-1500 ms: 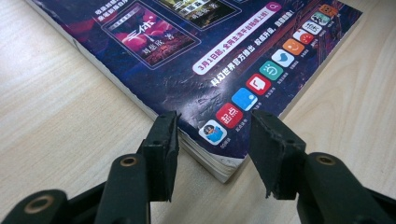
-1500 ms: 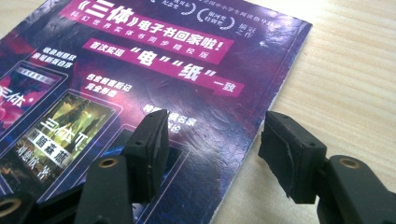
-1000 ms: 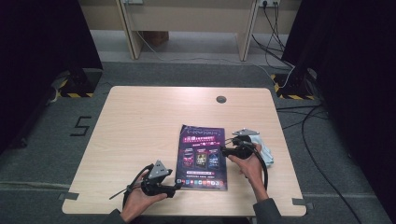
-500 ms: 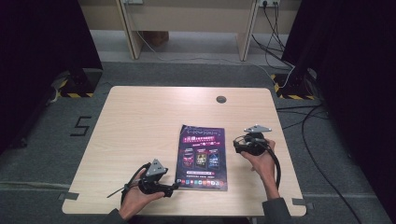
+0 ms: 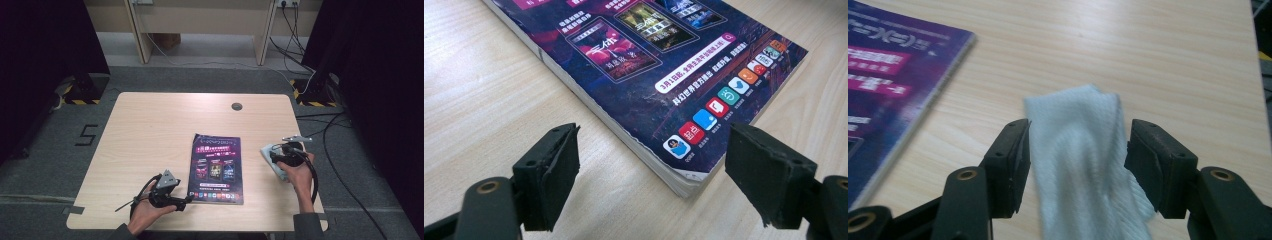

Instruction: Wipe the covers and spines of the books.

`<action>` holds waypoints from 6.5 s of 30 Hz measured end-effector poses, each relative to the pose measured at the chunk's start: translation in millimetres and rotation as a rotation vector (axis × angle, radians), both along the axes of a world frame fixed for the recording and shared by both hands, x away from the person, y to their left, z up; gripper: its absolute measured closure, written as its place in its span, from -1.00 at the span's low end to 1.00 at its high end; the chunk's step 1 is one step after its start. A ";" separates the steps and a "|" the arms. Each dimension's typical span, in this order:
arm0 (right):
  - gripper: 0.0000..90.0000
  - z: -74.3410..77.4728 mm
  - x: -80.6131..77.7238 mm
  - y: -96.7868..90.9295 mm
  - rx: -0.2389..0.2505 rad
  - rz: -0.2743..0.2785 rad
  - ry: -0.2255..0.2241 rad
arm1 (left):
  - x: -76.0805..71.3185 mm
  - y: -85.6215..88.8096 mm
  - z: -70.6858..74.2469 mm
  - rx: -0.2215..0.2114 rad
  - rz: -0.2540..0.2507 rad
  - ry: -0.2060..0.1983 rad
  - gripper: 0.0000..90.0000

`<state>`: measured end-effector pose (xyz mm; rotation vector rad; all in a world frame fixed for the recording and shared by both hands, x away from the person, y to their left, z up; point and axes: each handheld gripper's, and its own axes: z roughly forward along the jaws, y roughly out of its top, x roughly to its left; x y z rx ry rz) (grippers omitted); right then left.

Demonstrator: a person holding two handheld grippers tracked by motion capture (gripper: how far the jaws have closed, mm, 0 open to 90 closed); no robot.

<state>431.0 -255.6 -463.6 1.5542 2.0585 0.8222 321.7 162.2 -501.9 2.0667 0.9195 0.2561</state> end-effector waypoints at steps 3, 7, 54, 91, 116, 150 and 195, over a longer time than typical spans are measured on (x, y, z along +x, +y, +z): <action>-0.05 -4.6 0.1 -6.1 0.002 -0.011 0.022 | 0.0 -0.4 -0.2 0.002 0.003 0.001 -0.53; -0.02 -11.6 0.5 -9.8 -0.005 -0.017 0.047 | 0.4 -1.1 -0.6 0.006 0.002 0.000 -0.53; 0.73 -29.6 -0.9 -16.2 0.053 0.032 0.079 | -6.5 -21.2 -8.0 0.054 -0.025 0.026 -0.14; 0.41 -13.4 8.4 125.0 -0.067 0.374 0.037 | -29.5 -18.3 -5.5 0.075 -0.095 0.070 -0.15; 0.64 -27.9 32.9 117.3 -0.111 0.293 -0.027 | -27.2 -16.4 -6.4 0.061 -0.106 0.082 -0.17; 0.42 -29.0 7.7 182.5 -0.071 0.525 -0.007 | -25.2 -15.3 -8.6 0.057 -0.100 0.074 -0.32; 0.19 -30.9 18.1 170.3 -0.012 0.460 0.018 | -25.9 -14.8 -9.1 0.053 -0.096 0.071 -0.33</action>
